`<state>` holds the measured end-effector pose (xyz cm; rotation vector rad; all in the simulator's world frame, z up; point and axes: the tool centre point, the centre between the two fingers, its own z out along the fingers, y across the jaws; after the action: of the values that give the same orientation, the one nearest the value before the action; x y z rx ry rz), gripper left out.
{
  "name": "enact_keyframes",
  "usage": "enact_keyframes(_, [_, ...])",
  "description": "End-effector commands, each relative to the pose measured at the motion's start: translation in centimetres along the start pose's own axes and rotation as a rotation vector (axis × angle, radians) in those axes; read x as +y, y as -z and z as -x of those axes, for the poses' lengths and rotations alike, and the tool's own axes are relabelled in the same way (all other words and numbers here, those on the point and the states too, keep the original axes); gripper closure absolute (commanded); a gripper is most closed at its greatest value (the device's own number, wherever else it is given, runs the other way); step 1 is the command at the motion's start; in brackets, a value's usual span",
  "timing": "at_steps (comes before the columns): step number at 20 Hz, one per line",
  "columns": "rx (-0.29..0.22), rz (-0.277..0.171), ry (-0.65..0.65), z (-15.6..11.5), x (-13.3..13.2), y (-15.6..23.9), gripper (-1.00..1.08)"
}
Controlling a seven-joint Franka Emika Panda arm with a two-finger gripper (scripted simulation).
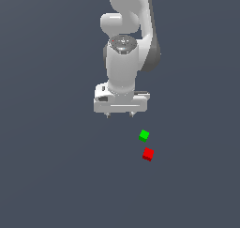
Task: Stack the red cube on top of the green cube.
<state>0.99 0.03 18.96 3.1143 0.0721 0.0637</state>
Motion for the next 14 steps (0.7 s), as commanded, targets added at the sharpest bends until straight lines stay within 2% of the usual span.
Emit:
enact_keyframes(1, [0.000, 0.000, 0.000, 0.0, 0.0, 0.0, -0.92])
enact_keyframes(8, [-0.002, -0.001, -0.021, -0.3, -0.7, -0.5, -0.92])
enact_keyframes(14, [-0.007, -0.002, -0.074, -1.2, -2.4, -1.9, -0.92])
